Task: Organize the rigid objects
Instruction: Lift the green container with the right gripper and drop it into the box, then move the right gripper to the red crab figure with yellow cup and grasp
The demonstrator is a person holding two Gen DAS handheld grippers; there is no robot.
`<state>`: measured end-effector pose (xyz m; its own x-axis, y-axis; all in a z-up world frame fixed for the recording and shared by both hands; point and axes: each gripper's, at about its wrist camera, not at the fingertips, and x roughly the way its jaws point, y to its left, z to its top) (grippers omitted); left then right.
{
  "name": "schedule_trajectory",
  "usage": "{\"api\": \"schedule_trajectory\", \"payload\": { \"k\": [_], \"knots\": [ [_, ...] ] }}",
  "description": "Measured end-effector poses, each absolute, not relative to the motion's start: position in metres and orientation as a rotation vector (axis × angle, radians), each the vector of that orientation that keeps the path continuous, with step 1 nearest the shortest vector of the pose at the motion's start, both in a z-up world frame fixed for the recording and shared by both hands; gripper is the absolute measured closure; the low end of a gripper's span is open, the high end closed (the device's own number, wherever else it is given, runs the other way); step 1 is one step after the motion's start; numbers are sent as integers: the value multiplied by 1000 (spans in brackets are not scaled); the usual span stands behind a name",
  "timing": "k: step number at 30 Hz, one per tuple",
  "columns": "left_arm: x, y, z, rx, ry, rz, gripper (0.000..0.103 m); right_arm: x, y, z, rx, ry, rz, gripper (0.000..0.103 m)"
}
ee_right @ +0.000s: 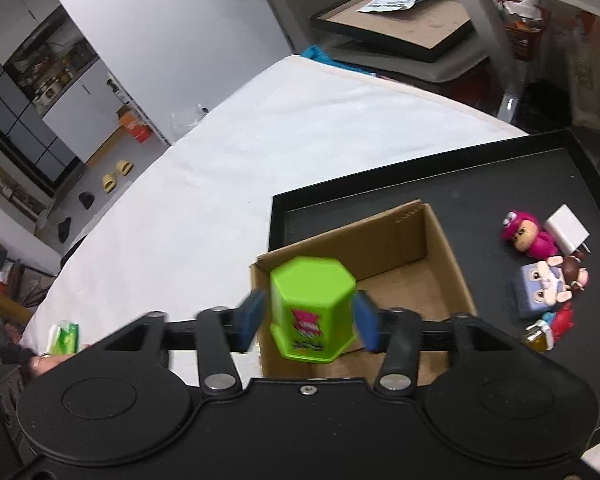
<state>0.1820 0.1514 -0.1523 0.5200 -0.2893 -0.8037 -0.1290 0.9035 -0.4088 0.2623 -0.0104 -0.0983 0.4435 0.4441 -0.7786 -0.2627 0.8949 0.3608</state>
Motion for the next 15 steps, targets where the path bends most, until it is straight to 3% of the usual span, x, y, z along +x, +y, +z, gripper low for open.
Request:
{"api": "schedule_trajectory", "payload": {
  "k": [2,15],
  "knots": [
    [182,153,-153,-461,1031,-101,89,260,-12,-98,194,1017,433,36],
    [182,147,-146,-413,1028,-60,88,243,-73,-103,246,1043,353,31]
  ]
}}
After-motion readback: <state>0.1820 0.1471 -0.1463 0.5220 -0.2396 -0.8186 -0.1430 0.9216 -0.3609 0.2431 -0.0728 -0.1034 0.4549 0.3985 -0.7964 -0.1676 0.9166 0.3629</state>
